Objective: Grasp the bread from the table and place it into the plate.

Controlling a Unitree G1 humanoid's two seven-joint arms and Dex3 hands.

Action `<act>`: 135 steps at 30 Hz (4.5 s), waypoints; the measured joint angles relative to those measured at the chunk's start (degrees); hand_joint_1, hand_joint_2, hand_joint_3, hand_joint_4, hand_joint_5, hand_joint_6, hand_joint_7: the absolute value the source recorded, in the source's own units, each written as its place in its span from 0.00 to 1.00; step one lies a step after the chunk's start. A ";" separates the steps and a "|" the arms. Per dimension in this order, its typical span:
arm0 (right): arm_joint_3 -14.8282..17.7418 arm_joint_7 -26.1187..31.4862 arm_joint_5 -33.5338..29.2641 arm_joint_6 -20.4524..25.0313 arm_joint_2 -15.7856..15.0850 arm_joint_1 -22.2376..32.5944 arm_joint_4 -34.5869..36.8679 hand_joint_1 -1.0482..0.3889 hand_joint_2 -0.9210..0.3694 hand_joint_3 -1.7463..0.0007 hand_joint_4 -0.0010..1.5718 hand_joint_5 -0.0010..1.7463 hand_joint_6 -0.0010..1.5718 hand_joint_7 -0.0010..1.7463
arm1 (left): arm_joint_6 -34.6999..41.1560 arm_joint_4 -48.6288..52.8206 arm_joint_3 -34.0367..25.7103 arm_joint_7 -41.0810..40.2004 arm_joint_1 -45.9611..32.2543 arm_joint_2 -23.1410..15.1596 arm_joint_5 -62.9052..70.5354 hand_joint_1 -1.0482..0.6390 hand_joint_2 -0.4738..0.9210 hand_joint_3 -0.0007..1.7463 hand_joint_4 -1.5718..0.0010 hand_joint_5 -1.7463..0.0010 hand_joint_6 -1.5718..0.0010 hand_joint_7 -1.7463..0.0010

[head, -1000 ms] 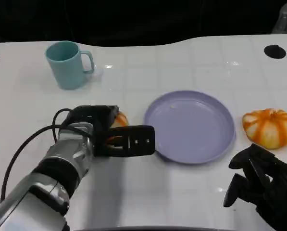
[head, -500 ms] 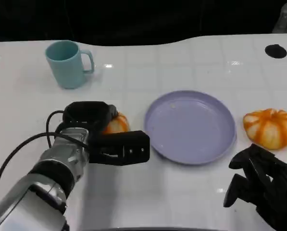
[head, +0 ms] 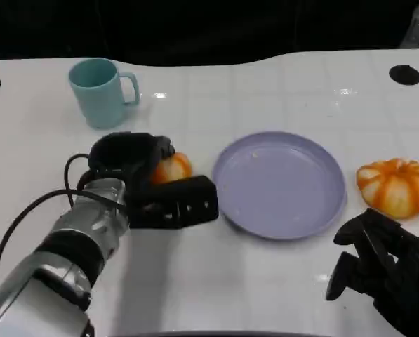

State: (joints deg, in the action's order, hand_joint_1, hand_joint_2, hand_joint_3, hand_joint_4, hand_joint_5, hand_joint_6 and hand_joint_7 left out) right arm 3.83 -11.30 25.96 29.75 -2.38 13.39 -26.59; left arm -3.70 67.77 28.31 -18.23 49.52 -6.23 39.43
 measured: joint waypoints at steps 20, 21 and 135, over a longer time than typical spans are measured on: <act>-0.05 0.01 -0.04 -0.07 -0.02 -0.27 1.09 0.42 0.00 0.80 0.41 1.00 0.32 0.92 | -6.67 -9.22 -0.78 -0.85 2.16 2.10 -1.70 0.48 0.90 0.27 0.42 0.00 0.50 0.12; -0.07 -0.07 -0.04 -0.11 -0.02 -0.26 1.09 0.41 0.00 0.80 0.41 1.00 0.31 0.92 | -7.39 -9.00 -0.48 -0.86 2.65 2.73 -1.61 0.48 0.90 0.23 0.42 0.00 0.49 0.28; -0.40 0.06 -0.79 -0.82 -0.46 0.15 0.94 0.41 0.00 0.80 0.40 1.00 0.31 0.91 | 39.28 -84.50 -35.74 29.68 -52.56 15.03 -74.72 0.29 1.00 0.32 0.49 0.00 0.67 0.00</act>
State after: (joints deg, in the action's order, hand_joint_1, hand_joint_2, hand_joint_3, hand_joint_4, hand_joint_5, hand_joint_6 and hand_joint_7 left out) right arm 3.43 -11.23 25.16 28.93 -2.85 13.54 -25.65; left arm 35.59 -16.73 -7.42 11.45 -3.04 8.79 -35.29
